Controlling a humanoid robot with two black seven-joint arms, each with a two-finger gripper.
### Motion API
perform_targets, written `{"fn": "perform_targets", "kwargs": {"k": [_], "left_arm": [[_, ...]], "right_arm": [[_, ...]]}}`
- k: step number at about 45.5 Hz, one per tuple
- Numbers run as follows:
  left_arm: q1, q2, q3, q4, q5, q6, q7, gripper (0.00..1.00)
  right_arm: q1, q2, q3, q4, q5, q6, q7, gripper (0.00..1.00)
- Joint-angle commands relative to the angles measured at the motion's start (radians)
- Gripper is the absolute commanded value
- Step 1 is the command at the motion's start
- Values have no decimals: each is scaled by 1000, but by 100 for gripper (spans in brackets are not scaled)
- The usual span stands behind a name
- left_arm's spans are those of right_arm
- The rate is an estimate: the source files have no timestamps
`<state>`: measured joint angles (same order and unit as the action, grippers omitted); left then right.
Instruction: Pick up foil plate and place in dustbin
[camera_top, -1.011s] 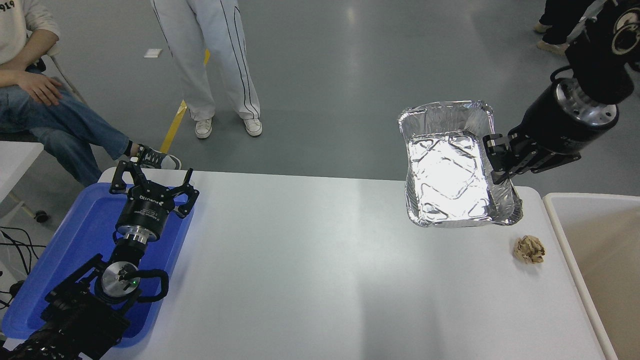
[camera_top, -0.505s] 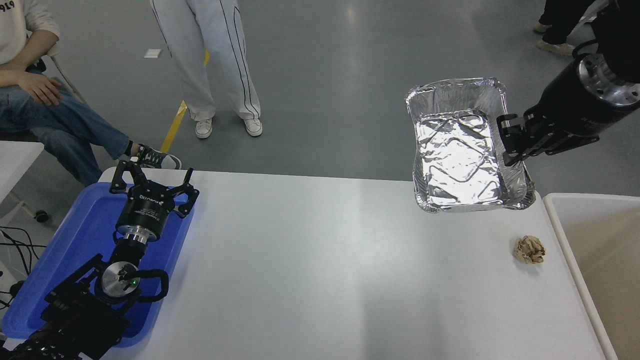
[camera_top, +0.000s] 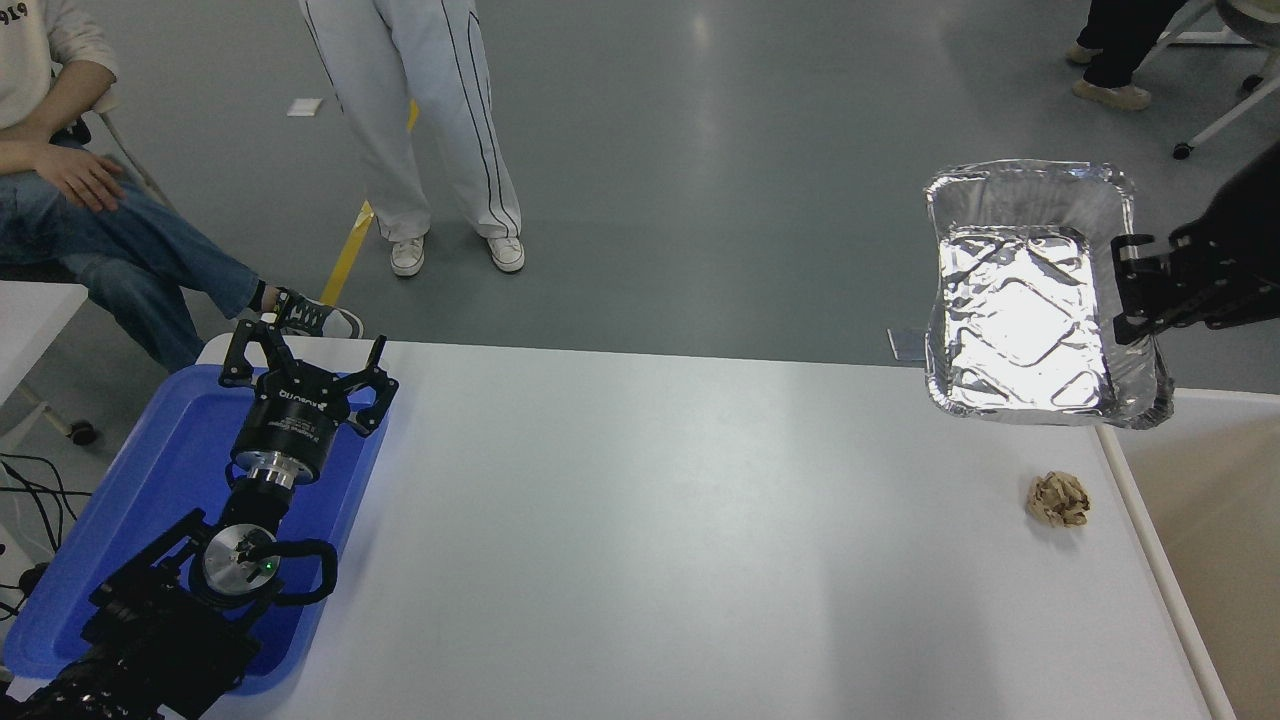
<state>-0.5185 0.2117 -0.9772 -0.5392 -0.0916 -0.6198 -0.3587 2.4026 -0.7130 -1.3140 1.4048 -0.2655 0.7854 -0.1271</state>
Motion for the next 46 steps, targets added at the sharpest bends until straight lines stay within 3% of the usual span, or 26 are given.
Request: {"fn": "perform_targets", "kwargs": {"k": [1, 30, 46], "left_arm": [[0, 0, 0, 1, 0, 0, 0, 100], [2, 0, 0, 1, 0, 0, -2, 100], [2, 0, 0, 1, 0, 0, -2, 100]], "right_arm": [[0, -103, -66, -21, -26, 0, 0, 0], [-29, -301, -244, -170, -80, 0, -2, 0], [-126, -430, -237, -289, -193, 0, -2, 0]]}}
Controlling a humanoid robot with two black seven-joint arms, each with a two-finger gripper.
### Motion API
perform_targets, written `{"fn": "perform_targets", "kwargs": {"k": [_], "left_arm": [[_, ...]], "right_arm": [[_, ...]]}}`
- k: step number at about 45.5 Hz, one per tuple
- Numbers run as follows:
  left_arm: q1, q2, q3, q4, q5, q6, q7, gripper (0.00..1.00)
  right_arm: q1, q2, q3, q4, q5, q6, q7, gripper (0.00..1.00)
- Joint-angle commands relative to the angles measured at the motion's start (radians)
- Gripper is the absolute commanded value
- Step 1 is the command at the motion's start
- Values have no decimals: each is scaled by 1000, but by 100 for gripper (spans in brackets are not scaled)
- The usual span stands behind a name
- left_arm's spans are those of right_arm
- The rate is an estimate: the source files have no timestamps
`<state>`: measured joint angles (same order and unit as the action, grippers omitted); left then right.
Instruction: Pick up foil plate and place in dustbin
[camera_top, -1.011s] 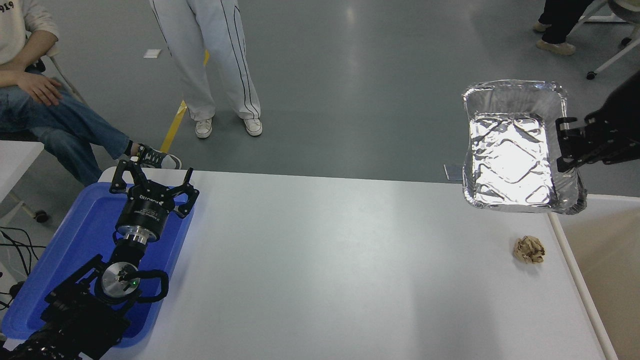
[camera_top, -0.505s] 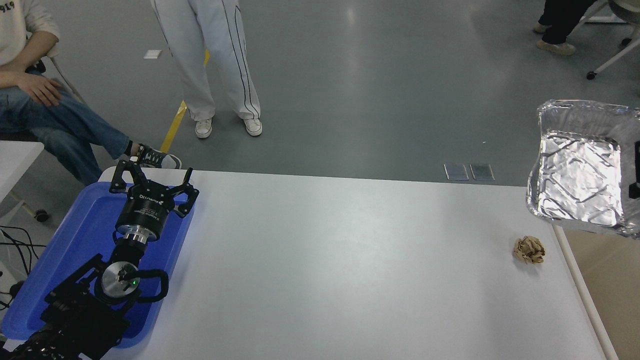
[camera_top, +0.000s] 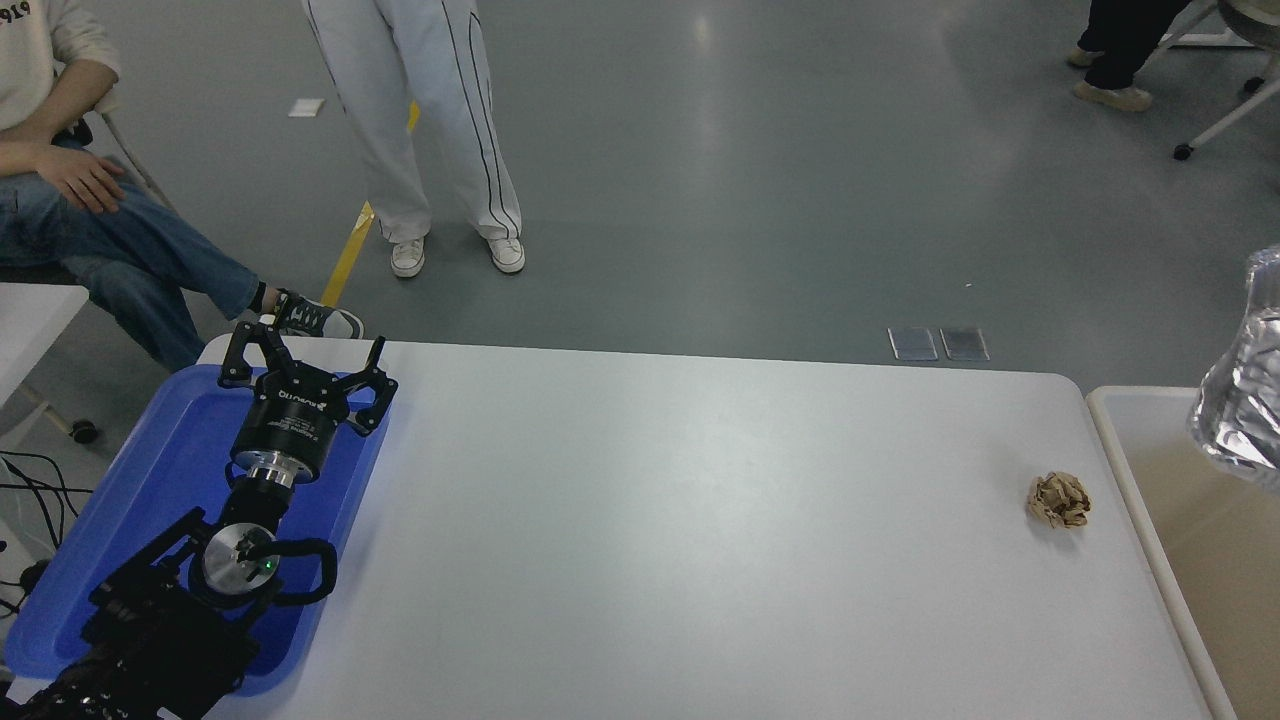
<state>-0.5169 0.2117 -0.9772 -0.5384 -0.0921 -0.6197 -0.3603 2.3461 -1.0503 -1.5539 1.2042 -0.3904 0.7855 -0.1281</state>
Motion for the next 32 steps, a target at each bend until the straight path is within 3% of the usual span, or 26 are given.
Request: {"fn": "perform_targets", "kwargs": {"k": [1, 12, 32], "left_arm": [[0, 0, 0, 0, 0, 0, 0, 100], [0, 0, 0, 0, 0, 0, 0, 100], [0, 0, 0, 0, 0, 0, 0, 100]], "right_arm": [[-89, -102, 9, -107, -71, 0, 1, 0], [-376, -178, 225, -262, -71, 0, 1, 0], [-988, -136, 791, -497, -64, 0, 1, 0]]}}
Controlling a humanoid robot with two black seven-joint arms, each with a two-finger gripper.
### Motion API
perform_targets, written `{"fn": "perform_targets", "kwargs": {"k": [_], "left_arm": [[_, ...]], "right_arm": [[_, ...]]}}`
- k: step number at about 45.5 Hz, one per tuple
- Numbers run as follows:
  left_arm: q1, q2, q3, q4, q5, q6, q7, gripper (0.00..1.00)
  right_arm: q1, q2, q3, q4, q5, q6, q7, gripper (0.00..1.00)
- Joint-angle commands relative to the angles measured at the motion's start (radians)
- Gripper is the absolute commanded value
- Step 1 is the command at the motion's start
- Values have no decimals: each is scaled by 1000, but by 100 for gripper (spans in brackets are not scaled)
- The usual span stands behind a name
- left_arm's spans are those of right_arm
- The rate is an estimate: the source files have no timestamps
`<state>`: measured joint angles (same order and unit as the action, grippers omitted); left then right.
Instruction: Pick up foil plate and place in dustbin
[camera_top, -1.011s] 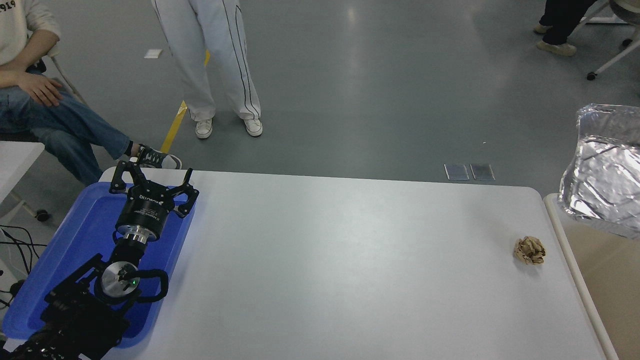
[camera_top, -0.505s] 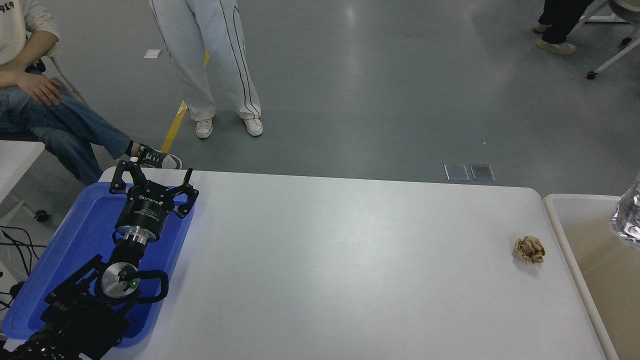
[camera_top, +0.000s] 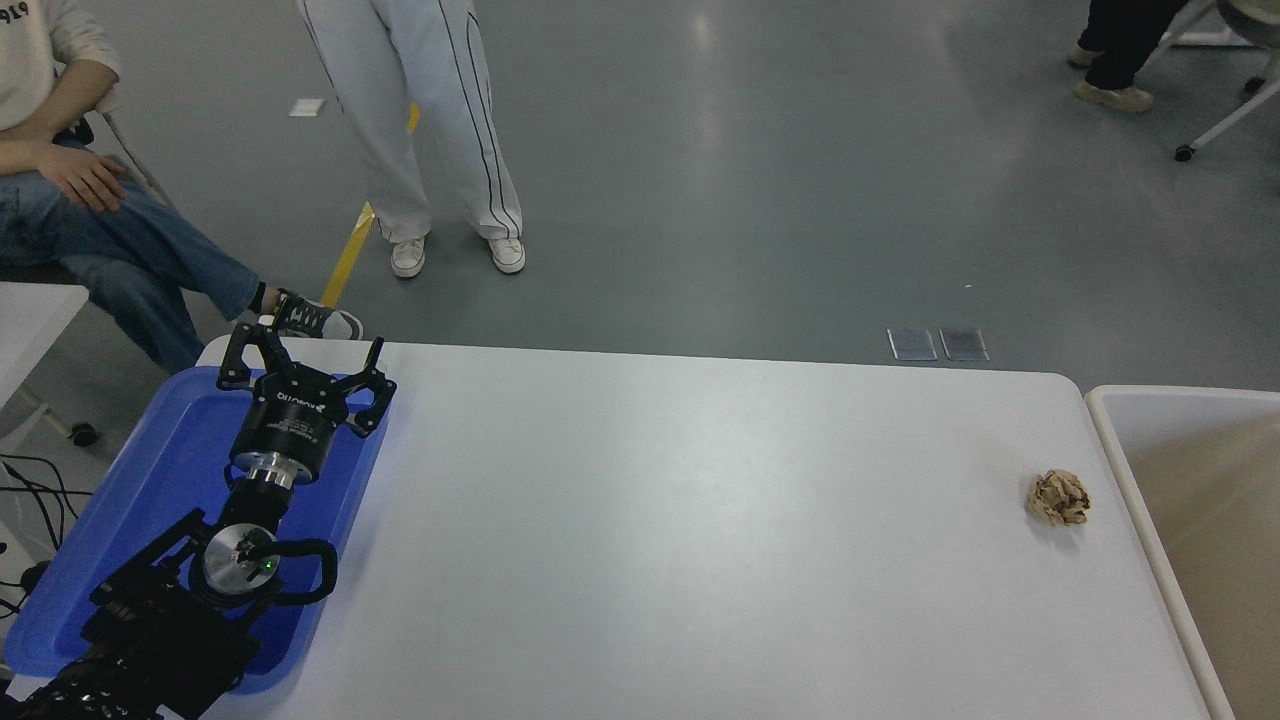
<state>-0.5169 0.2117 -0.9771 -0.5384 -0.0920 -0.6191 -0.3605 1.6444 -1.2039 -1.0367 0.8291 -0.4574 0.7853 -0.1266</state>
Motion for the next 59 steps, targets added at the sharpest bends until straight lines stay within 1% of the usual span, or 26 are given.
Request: {"fn": "perform_targets", "kwargs": {"k": [1, 17, 28, 33, 41, 51, 56, 59], "left_arm": [[0, 0, 0, 0, 0, -1, 0, 100], [0, 0, 0, 0, 0, -1, 0, 100], [0, 0, 0, 0, 0, -1, 0, 100], [0, 0, 0, 0, 0, -1, 0, 100], [0, 0, 0, 0, 0, -1, 0, 100], [0, 0, 0, 0, 0, -1, 0, 100], [0, 0, 0, 0, 0, -1, 0, 100], [0, 0, 0, 0, 0, -1, 0, 100]], "right_arm": [[-305, 29, 294, -134, 3, 0, 1, 0], [-560, 187, 498, -378, 11, 0, 1, 0], [-698, 256, 619, -452, 13, -9, 2, 0], [-755, 285, 667, -475, 14, -104, 2, 0], [-853, 323, 738, -493, 34, -319, 4, 0], [-929, 383, 756, -502, 72, -592, 5, 0], [-983, 431, 781, -519, 80, -734, 4, 0], [-1011, 467, 793, -554, 108, -782, 4, 0]]}}
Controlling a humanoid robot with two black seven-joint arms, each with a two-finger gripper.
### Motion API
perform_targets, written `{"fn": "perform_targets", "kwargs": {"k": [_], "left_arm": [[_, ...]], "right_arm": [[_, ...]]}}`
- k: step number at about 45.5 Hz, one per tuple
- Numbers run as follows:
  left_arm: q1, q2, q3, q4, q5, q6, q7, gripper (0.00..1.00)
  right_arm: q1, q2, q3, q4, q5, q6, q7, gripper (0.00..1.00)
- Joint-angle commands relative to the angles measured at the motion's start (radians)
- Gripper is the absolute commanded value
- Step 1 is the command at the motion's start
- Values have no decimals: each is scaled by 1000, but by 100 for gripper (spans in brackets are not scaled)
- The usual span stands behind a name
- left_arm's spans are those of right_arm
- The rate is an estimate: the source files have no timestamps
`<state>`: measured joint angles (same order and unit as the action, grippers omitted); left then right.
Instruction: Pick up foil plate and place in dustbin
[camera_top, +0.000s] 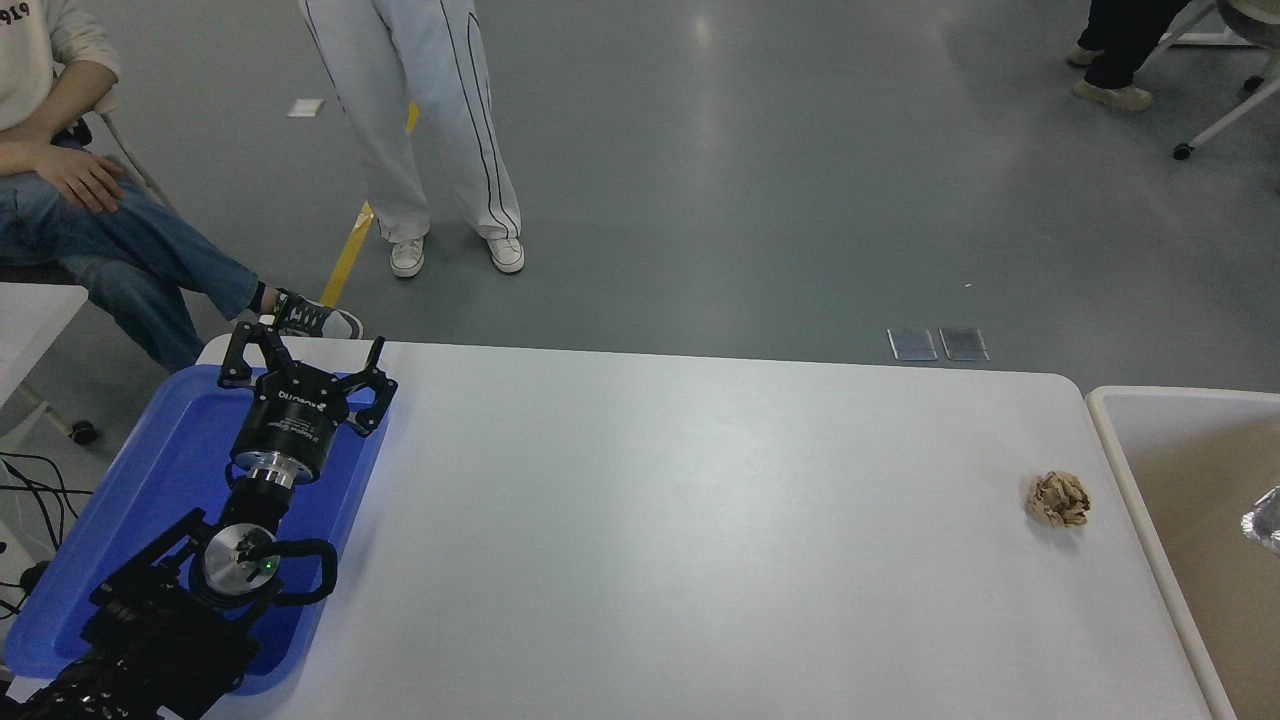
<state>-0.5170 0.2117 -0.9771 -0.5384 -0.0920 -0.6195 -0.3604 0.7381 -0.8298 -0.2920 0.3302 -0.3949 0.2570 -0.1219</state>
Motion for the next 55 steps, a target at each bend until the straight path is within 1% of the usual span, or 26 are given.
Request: {"fn": "perform_targets", "kwargs": {"k": [1, 2, 6, 10, 18, 39, 41, 42, 45, 49, 53, 55], "left_arm": [[0, 0, 0, 0, 0, 1, 0, 100], [0, 0, 0, 0, 0, 0, 0, 100], [0, 0, 0, 0, 0, 1, 0, 100], [0, 0, 0, 0, 0, 1, 0, 100], [0, 0, 0, 0, 0, 0, 0, 100], [0, 0, 0, 0, 0, 1, 0, 100], [0, 0, 0, 0, 0, 0, 0, 100], [0, 0, 0, 0, 0, 0, 0, 100], [0, 0, 0, 0, 0, 1, 0, 100], [0, 0, 0, 0, 0, 0, 0, 100], [0, 0, 0, 0, 0, 0, 0, 100], [0, 0, 0, 0, 0, 0, 0, 100]], "right_arm": [[-112, 106, 50, -71, 56, -265, -1, 0], [-123, 133, 50, -100, 73, -289, -1, 0], [-138, 187, 50, -167, 84, -311, -1, 0], [-160, 216, 50, -191, 85, -335, -1, 0], [-167, 228, 51, -189, 87, -374, -1, 0], [-169, 241, 48, -181, 85, -375, 1, 0], [-169, 241, 37, -181, 79, -375, 1, 16], [-169, 241, 37, -183, 77, -375, 1, 22], [-169, 239, 37, -184, 77, -375, 1, 30], [-169, 238, 37, -186, 77, -378, 2, 51], [-166, 238, 39, -186, 82, -383, 2, 66], [-164, 239, 39, -186, 82, -392, 2, 73]]}}
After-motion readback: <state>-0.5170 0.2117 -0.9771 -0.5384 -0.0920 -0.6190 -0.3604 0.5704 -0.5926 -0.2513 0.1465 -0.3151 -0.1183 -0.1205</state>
